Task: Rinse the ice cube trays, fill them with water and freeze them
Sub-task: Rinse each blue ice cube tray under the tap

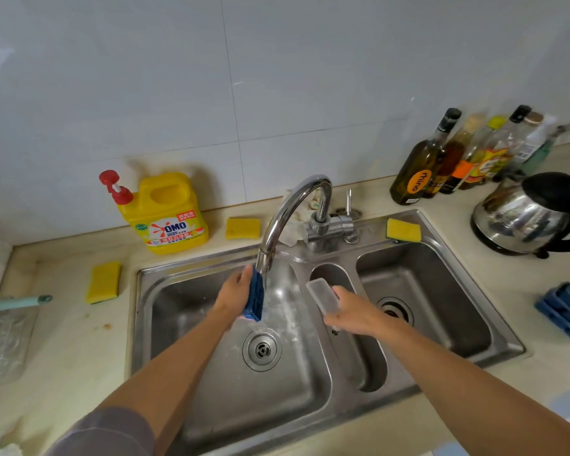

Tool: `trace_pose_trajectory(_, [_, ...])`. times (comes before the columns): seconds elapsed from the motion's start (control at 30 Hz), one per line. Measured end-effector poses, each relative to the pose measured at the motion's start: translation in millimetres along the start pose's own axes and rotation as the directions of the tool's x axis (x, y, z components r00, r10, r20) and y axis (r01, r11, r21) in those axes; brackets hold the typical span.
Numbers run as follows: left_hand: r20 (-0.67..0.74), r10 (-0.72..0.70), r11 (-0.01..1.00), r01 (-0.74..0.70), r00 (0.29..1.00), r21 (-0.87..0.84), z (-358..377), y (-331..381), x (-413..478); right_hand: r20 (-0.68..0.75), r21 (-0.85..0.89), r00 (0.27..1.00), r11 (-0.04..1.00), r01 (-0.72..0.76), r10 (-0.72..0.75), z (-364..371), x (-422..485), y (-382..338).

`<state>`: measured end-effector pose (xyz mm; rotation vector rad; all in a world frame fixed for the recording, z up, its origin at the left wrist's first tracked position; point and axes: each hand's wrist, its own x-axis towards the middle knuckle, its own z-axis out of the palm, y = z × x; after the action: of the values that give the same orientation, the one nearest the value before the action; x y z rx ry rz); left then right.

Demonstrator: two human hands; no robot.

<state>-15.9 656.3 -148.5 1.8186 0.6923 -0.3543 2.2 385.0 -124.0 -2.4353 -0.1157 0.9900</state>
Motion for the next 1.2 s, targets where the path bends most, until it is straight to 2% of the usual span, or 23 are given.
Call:
trace_pose_trajectory(0.07, [-0.009,0.024,0.998,-0.023,1.0,0.057,19.1,6.2,-2.4,-0.017,-0.142,1.0,0.99,-0.001,-0.001,0.7,-3.1,13.6])
trace_pose_trajectory(0.1, [-0.024,-0.004,1.0,0.004,1.0,-0.004,24.3,9.8,-3.2,-0.025,-0.191,1.0,0.981,-0.016,0.012,-0.5,-5.6,21.7])
trace_pose_trajectory(0.13, [-0.033,-0.061,0.988,0.055,0.998,-0.147,27.0,13.0,-2.7,-0.031,-0.232,0.999,0.972,-0.031,0.024,-1.8,-7.9,31.4])
trace_pose_trajectory(0.2, [0.023,-0.192,0.858,0.179,0.981,-0.482,29.6,20.6,-2.0,-0.031,-0.306,0.998,0.95,-0.057,0.05,-2.8,-13.9,54.5])
trace_pose_trajectory(0.27, [0.075,-0.203,0.764,0.206,0.976,-0.612,32.8,21.5,4.0,-0.022,-0.362,0.997,0.929,-0.079,0.076,-0.9,-21.6,79.2])
trace_pose_trajectory(0.43, [0.128,-0.14,0.714,0.189,0.982,-0.674,39.0,15.8,9.3,-0.01,-0.53,0.996,0.844,-0.081,0.09,10.9,-41.3,120.4])
trace_pose_trajectory(0.57, [0.129,-0.138,0.755,0.189,0.982,-0.628,45.1,16.5,5.3,-0.015,-0.659,0.995,0.747,-0.085,0.1,14.7,-47.8,126.4])
trace_pose_trajectory(0.73, [0.147,-0.092,0.793,0.162,0.985,-0.588,51.1,16.7,3.5,-0.036,-0.64,0.998,0.766,-0.058,0.045,12.4,-43.4,118.8])
trace_pose_trajectory(0.97, [0.096,-0.2,0.798,0.219,0.975,-0.562,46.0,12.5,0.7,-0.05,-0.676,0.996,0.731,-0.093,0.08,16.8,-48.5,124.1])
trace_pose_trajectory(1.07, [0.051,-0.232,0.791,0.219,0.971,-0.571,43.8,9.5,-0.2,-0.077,-0.642,0.997,0.765,-0.044,-0.007,8.5,-44.6,107.2])
trace_pose_trajectory(1.13, [0.03,-0.242,0.78,0.213,0.97,-0.588,42.5,10.6,-3.6,-0.115,-0.52,0.99,0.854,0.013,-0.085,4.6,-35.4,83.8])
trace_pose_trajectory(1.2, [0.03,-0.245,0.77,0.214,0.969,-0.601,42.4,12.7,-8.0,-0.14,-0.306,0.984,0.95,0.065,-0.112,3.6,-26.7,53.5])
